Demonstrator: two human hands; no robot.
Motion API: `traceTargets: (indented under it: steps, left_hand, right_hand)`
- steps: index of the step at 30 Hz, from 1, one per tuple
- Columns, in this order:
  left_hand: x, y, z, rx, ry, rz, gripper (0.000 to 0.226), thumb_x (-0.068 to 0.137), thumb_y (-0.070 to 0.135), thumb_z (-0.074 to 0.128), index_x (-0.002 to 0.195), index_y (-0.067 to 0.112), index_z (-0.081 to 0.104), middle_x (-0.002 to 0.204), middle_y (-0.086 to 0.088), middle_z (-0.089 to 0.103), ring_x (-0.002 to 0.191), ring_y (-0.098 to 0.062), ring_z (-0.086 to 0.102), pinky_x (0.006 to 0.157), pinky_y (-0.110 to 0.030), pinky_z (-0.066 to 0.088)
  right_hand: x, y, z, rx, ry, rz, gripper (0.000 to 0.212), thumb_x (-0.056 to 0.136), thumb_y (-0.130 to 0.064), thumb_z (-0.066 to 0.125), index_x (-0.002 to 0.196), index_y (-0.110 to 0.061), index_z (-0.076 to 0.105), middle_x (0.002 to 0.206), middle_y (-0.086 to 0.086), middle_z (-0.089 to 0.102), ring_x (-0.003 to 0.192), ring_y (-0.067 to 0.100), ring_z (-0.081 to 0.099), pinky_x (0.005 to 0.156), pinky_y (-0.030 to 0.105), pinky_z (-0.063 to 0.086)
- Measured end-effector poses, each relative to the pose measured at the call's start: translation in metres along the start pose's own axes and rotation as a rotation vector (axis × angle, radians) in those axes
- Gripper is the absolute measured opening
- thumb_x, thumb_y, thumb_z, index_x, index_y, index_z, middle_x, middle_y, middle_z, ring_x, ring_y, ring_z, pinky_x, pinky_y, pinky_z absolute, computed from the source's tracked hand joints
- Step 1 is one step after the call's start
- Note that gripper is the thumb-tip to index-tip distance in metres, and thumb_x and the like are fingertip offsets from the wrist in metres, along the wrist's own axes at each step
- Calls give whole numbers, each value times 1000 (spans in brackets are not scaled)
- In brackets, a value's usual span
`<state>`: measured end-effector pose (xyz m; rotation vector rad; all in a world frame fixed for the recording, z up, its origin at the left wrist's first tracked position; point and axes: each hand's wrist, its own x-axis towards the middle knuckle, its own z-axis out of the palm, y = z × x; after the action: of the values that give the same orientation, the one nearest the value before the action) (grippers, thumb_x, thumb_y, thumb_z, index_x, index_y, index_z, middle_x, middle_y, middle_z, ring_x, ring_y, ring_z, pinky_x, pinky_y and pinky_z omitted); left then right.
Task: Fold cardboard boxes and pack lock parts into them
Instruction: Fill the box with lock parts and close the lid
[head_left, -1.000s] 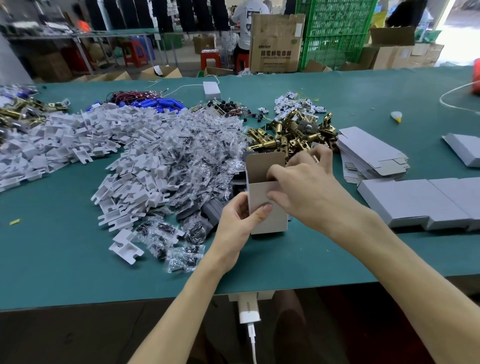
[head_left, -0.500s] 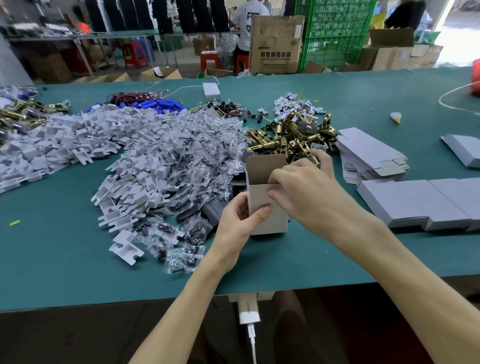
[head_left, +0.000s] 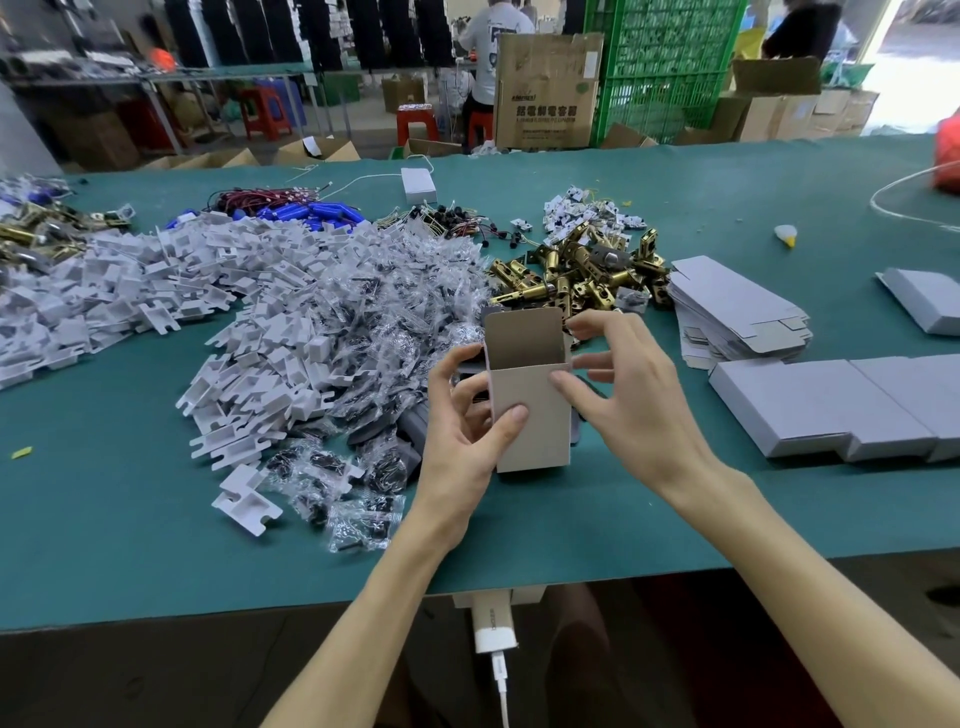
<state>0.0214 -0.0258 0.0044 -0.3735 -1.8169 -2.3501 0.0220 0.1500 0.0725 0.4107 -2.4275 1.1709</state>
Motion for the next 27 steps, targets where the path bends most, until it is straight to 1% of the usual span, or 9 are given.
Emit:
traceTargets:
  steps: [4,6,10,13,17,20,22,24,27]
  left_hand:
    - [0,1,1,40,-10,22,59,96,19,71,141,42,41,127,-8,68,106,-25,73,83,-39,61]
    - [-1,1,1,46,-17,25,57,98,16,69,142,40,42,126,-9,68,105,-24,72,82,-38,61]
    - [-1,2,2,58,-28,21,52,98,14,67,140,36,46,125,-10,68,107,-26,71,84,-41,61]
    - [-1,3,2,75,-22,35,44,99,18,66,138,33,50,123,-9,70,105,-22,71,82,-39,61]
    - [-1,4,4,100,21,70,29,103,27,61,131,31,55,117,-10,70,104,-23,70,82,-39,61]
    - [-2,6,7,217,75,159,22,102,36,62,123,34,59,115,0,70,105,-21,71,81,-43,62]
    - [-2,8,9,256,111,185,22,99,43,61,119,34,61,113,3,71,101,-23,71,77,-46,62]
    - [0,13,10,244,136,175,34,98,52,60,117,25,61,109,-2,72,96,-25,70,72,-47,61]
    - [11,24,15,206,195,168,49,94,59,56,101,11,64,93,-8,72,86,-19,68,69,-34,58]
  right_hand:
    - [-6,9,11,111,-3,23,40,98,-13,67,135,-20,55,124,1,58,94,1,68,77,12,54]
    - [-11,14,18,145,16,11,43,99,-11,66,139,-21,54,122,0,58,95,1,67,75,10,51]
    - [-19,23,30,187,37,-12,40,102,-11,61,139,-24,55,125,2,59,99,9,65,79,19,55]
    - [-22,27,36,255,54,19,34,104,-15,59,135,-26,56,123,1,61,96,13,66,79,25,57]
    - [-27,27,43,344,74,41,26,105,-24,57,129,-33,54,114,-15,63,92,17,68,71,33,60]
    - [-32,26,51,394,109,67,21,104,-30,56,124,-37,52,105,-8,66,88,19,68,65,40,62]
    - [-33,26,54,394,125,75,21,105,-31,56,124,-38,52,103,-6,67,88,19,69,65,43,62]
    - [-33,27,55,384,125,70,20,105,-31,56,124,-38,51,102,-5,67,88,19,68,65,44,61]
    - [-33,27,55,363,128,53,20,106,-30,55,125,-36,51,102,-7,67,87,17,68,64,41,61]
